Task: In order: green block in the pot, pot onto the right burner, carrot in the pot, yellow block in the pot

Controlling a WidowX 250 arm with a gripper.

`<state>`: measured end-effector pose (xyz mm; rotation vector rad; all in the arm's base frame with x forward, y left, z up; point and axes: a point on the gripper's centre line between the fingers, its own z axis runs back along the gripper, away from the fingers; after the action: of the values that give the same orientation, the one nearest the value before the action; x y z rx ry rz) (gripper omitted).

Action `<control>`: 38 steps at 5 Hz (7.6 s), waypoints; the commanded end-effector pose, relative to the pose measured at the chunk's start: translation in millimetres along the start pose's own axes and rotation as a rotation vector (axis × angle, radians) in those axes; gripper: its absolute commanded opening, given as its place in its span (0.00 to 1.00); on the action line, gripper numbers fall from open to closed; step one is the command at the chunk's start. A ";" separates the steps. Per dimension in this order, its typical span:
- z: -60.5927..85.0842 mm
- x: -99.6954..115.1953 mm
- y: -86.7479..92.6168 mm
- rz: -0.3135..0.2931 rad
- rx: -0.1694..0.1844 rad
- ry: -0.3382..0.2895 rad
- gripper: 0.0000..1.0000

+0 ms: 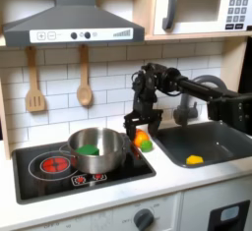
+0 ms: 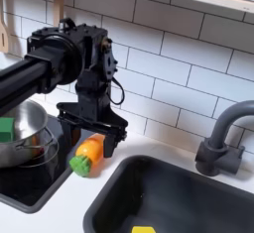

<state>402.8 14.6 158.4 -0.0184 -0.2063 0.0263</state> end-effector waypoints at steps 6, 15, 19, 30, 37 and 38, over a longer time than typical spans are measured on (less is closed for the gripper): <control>15.5 -9.1 4.9 -0.005 0.006 -0.009 0.00; 49.1 -13.6 93.7 0.463 0.177 -0.041 0.00; 38.0 -28.5 106.4 0.512 0.220 -0.007 1.00; 25.2 -68.6 45.9 0.313 0.146 0.106 0.00; 64.7 -66.5 -6.4 0.171 0.064 -0.022 0.00; 68.6 -69.2 -25.7 0.134 0.025 -0.027 0.00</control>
<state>321.2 -10.0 210.8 -0.0049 -0.2270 0.1701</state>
